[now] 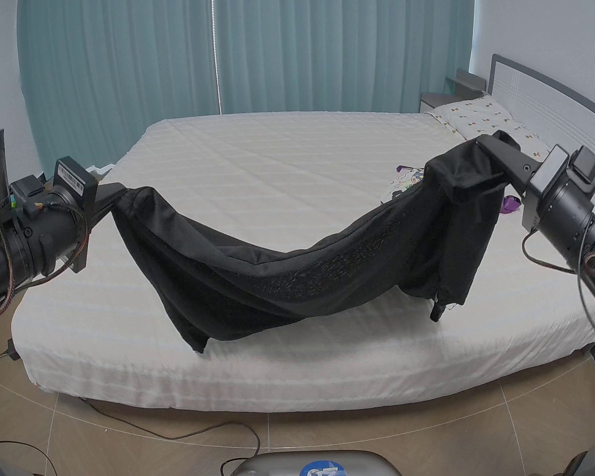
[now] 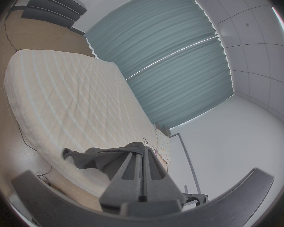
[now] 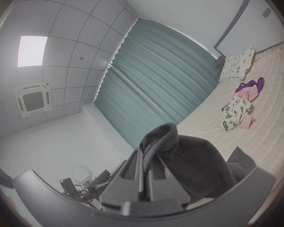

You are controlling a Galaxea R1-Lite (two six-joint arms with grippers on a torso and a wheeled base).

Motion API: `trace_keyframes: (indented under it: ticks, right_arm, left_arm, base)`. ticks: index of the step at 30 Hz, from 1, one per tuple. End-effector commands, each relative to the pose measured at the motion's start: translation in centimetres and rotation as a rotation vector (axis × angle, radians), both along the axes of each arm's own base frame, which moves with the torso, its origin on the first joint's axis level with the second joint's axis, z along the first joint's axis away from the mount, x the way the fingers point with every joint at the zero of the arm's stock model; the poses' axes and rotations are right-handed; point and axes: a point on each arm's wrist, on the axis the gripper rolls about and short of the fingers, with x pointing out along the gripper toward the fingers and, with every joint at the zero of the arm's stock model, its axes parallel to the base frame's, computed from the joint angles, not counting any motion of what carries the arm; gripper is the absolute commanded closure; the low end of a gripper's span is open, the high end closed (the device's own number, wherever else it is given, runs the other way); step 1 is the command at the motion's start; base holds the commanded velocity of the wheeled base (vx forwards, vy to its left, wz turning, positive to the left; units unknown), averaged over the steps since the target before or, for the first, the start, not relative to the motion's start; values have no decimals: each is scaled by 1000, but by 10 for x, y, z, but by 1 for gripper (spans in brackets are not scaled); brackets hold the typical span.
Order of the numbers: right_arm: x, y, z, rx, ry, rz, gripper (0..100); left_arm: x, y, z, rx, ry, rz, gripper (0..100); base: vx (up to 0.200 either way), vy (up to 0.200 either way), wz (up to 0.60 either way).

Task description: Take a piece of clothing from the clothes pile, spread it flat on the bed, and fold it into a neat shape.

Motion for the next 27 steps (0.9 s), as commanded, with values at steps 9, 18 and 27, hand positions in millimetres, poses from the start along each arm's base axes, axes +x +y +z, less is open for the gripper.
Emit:
trace_keyframes:
  ticks: [9, 18, 27]
  right_arm:
    - [91, -12, 91, 65, -140, -124, 100]
    - [179, 1, 17, -29, 56, -211, 100]
    - [215, 11, -29, -56, 78, -258, 100]
  left_arm:
    - [23, -3, 38, -40, -101, 22, 100]
    - [85, -17, -20, 17, 99, 49, 100]
    - [122, -17, -44, -5, 169, 84, 100]
  base:
    - [0, 0, 0]
    - [0, 0, 0]
    - [0, 0, 0]
